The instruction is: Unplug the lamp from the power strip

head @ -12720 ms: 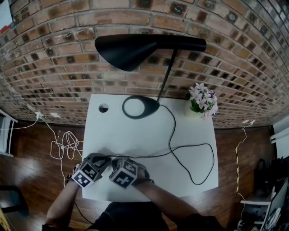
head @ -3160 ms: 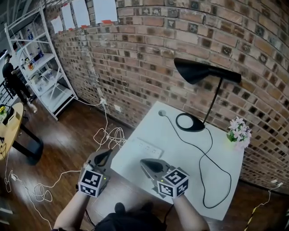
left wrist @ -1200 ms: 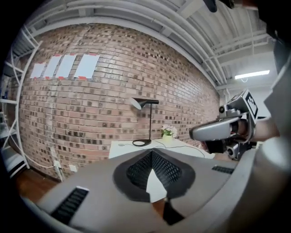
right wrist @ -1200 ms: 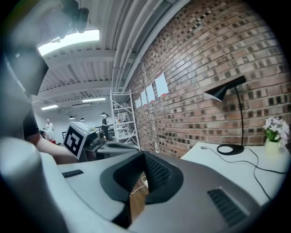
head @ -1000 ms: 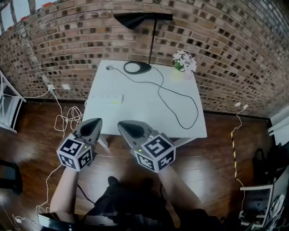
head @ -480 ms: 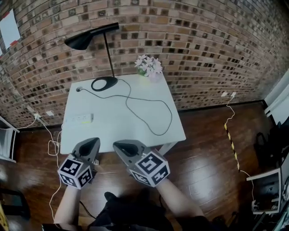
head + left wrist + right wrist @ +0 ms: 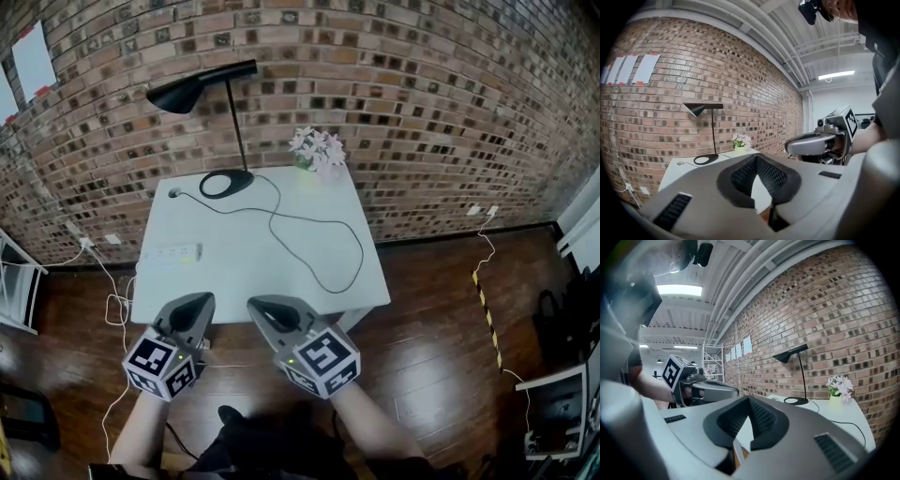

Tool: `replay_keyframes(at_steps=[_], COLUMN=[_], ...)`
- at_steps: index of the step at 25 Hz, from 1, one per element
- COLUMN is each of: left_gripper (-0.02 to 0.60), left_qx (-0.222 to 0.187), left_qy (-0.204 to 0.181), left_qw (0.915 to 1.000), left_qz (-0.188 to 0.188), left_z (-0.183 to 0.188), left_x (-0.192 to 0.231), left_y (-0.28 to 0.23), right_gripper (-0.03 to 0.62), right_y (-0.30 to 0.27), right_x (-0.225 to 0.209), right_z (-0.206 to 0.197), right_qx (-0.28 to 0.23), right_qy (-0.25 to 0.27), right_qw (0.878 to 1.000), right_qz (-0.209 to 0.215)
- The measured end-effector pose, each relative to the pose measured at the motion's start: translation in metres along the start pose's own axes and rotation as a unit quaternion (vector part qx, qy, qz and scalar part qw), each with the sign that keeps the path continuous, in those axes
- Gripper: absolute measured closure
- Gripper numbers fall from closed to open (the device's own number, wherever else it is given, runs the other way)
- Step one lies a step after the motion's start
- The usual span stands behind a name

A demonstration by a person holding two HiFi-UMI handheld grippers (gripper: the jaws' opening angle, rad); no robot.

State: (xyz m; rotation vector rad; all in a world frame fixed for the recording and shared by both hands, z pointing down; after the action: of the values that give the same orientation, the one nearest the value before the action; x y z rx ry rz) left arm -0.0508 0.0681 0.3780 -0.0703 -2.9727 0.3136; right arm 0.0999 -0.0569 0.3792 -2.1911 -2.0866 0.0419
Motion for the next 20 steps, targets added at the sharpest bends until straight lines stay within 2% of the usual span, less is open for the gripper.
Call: replay_keyframes(at_steps=[6, 13, 20], left_gripper=[0.588, 0.588, 0.586], left_qx=[-0.006, -0.006, -0.029], left_qy=[-0.013, -0.033, -0.035], left_qw=[0.9998, 0.9987, 0.9985], left_qz=[-0.012, -0.038, -0.029], left_z=[0.011, 0.027, 0.035], left_x=[-0.011, -0.046, -0.088], left_y=[-0.003, -0.038, -0.07], right_gripper=[0.592, 0.594, 0.594], right_y=[0.014, 0.059, 0.113], right_x=[-0.002, -0.031, -0.048], right_z=[0.011, 0.02, 0.011], right_qx=[-0.02, -0.033, -0.019], right_qy=[0.017, 0.022, 0.04], right_qw=[0.999, 0.997, 0.993], right_qz=[-0.022, -0.067, -0.106])
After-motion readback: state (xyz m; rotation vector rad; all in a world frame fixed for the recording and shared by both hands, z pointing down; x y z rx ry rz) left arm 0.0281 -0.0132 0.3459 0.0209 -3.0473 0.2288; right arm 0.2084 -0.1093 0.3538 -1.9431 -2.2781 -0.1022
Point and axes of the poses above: the fingertips, and each gripper's own axes: y backward along the fingers, x to its left, z out of its top, the point moved 9 cm from there along y, backward along the fingers, and after that the axes turned 8 degrees about y, right-handed, at the moved point
